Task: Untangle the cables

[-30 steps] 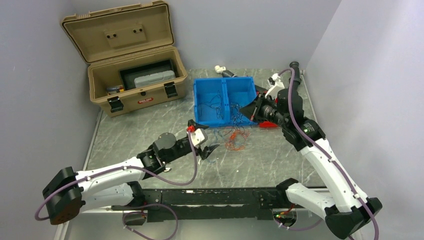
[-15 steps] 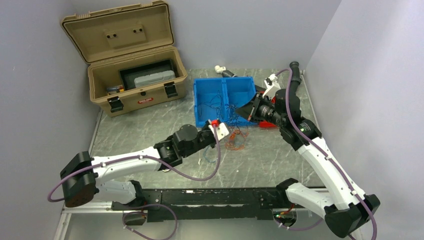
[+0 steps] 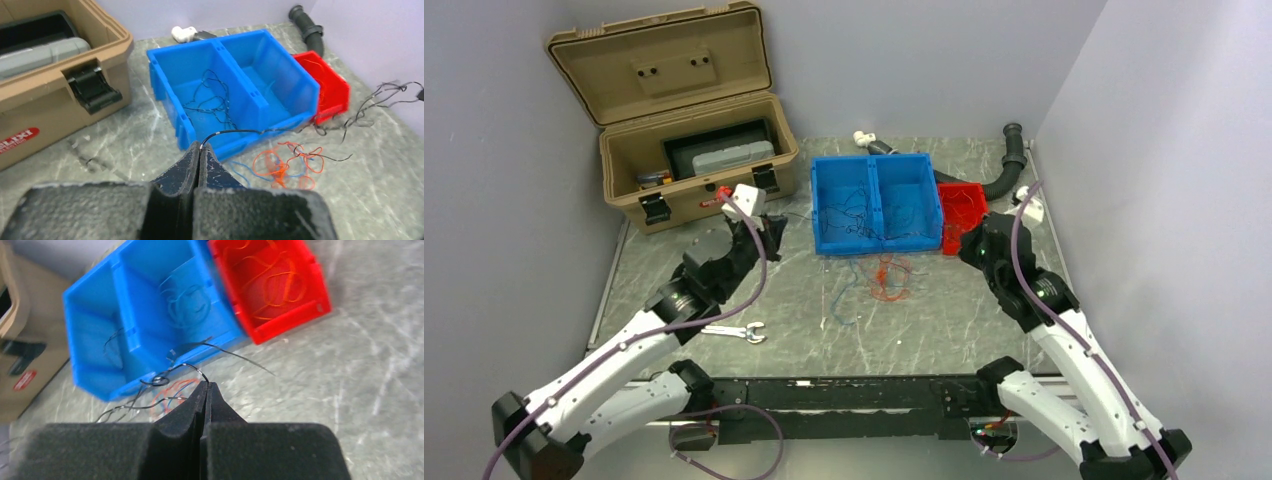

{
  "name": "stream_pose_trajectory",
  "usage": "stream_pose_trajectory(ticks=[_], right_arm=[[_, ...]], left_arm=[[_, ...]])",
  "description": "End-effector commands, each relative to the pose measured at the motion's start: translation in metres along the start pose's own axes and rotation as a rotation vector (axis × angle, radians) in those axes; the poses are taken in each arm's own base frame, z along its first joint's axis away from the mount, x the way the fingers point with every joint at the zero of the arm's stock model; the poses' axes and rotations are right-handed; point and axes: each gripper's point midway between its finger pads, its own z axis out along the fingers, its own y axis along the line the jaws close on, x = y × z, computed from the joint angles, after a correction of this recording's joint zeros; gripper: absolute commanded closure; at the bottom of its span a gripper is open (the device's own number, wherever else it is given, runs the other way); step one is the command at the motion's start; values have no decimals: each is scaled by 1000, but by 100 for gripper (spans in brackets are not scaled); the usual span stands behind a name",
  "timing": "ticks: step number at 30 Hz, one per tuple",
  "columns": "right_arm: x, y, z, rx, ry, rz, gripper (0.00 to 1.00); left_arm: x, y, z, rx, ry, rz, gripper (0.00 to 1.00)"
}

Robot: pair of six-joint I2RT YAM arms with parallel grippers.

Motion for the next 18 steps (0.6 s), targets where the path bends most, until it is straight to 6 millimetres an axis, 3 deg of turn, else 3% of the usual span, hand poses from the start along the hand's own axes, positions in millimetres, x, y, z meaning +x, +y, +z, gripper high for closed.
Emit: stream_pose_trajectory(ticks=[1,6,10,11,13,16,18], right_arm=[[-23,-45,-12,183,-166,57,100],[-31,-59,-24,210,-233,91,100],[-37,-56,-32,167,-260,61,100],[-36,-49,-32,121,-251,22,95],[-26,-19,-33,-60,-188,-91,65],[-13,9,-37,-239,-135,-180,61],[-3,23,-38,-329,-102,-225,44]], left_arm=[[1,-2,-21,4,79,-100,100],[0,16,-30,-105,110,-123,100],[-10,24,-37,-150,96,-106,100],[-16,21,-38,-129,82,-104,100],[-27,4,-38,-26,49,-87,100],[-38,-8,-41,44,33,-87,100],[-45,-12,-43,64,32,-66,100]])
